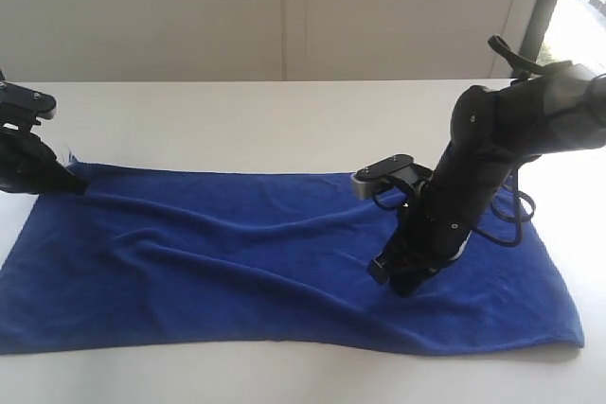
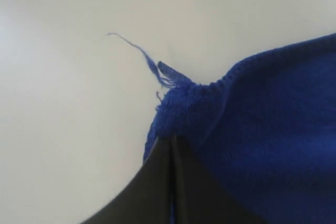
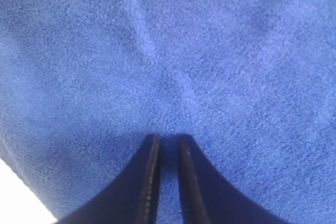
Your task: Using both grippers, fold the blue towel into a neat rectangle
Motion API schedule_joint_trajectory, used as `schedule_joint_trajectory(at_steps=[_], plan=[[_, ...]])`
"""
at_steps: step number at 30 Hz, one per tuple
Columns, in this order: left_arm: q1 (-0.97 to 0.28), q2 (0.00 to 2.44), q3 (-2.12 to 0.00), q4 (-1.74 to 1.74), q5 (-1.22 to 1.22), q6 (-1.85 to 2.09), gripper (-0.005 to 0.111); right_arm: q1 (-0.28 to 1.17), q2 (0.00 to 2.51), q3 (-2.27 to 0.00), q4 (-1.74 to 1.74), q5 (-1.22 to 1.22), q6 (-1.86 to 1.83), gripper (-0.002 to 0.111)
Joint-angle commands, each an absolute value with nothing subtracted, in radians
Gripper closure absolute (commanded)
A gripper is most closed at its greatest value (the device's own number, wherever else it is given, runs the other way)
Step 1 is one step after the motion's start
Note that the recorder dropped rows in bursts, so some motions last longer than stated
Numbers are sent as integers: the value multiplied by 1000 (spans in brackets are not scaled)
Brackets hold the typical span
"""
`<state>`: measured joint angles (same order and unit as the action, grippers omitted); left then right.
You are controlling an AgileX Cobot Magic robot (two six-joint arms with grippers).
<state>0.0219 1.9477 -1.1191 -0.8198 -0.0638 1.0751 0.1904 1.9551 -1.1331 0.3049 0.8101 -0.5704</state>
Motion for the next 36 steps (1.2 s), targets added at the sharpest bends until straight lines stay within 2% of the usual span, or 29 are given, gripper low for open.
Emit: schedule_joint_trajectory(at_steps=[1,5,9,11,14,16,22,28,36], plan=[[24,1908,-1124,-837,-56,1070,107,190,1984,-1114,255,864,-580,94],[24,1866,-1131,-837,-20,1070,107,190,1964,-1116,255,864,-580,94],[24,1786,-1131,-832,185,1072,107,190,1863,-1141,252,830,-580,94],[24,1748,-1131,-831,308,1072,107,188,1794,-1166,217,758,-555,98],[24,1706,-1129,-802,480,1038,107,158,1739,-1209,60,644,-385,108],[24,1692,-1129,-699,551,965,107,104,1753,-1251,0,650,-322,108],[12,1608,-1068,-240,619,559,107,-77,1907,-1382,11,815,-322,108],[-12,1559,-992,-254,628,526,107,-149,2033,-1497,11,809,-333,108],[-12,1564,-836,-288,579,523,107,-160,2169,-1632,11,788,-340,108]])
